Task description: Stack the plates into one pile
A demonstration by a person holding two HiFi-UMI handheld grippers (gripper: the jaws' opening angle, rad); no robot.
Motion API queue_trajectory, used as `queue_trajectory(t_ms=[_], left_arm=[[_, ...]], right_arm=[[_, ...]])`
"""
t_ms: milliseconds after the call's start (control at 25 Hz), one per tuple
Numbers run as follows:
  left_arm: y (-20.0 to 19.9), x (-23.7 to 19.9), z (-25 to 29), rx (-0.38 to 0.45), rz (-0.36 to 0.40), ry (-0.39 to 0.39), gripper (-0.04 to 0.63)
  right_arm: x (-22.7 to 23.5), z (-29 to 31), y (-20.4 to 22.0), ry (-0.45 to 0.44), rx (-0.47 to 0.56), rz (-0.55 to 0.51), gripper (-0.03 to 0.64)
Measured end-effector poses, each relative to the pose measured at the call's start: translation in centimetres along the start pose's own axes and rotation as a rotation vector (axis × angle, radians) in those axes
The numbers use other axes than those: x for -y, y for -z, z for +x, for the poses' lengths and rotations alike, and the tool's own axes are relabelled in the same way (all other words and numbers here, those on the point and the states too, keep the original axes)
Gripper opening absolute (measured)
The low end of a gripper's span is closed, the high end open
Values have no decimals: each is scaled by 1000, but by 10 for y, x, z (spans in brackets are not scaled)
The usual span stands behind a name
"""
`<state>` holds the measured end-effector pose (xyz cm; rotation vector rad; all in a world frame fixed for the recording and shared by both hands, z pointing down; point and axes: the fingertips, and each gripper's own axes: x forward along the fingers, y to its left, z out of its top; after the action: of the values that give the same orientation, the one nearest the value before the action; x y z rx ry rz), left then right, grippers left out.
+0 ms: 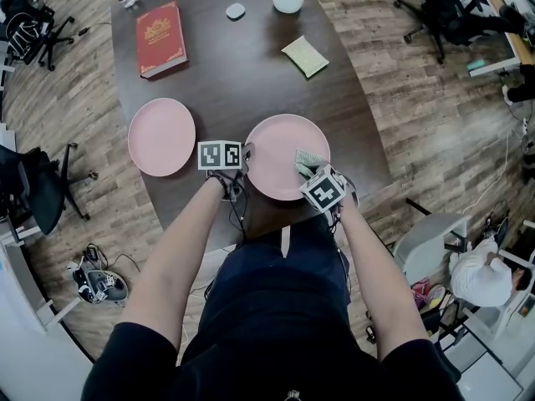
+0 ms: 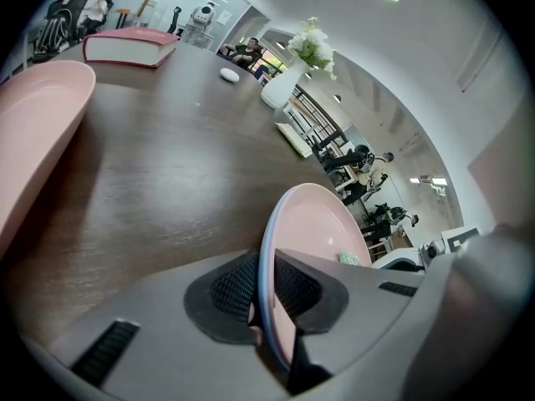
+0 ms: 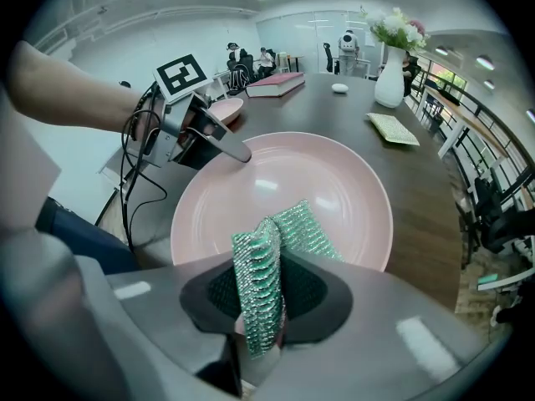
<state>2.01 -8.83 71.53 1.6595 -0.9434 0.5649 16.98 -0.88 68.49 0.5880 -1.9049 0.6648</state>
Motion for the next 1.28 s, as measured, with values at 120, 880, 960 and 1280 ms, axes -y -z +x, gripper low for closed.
queue_trajectory(t_ms=[120, 880, 960, 1280], left_arm=[[-1, 0, -1, 1, 0, 0, 43], [1, -4, 0, 15, -37, -14, 43], [1, -4, 0, 16, -41, -16, 43], [2, -3, 0, 22, -57, -21, 43]], right_arm=[[4, -1, -2, 24, -5, -26, 84], [-1, 5, 0, 10, -22, -62, 84], [-5, 4, 0, 1, -24, -54, 84], [-26, 6, 0, -57, -18, -25, 84]])
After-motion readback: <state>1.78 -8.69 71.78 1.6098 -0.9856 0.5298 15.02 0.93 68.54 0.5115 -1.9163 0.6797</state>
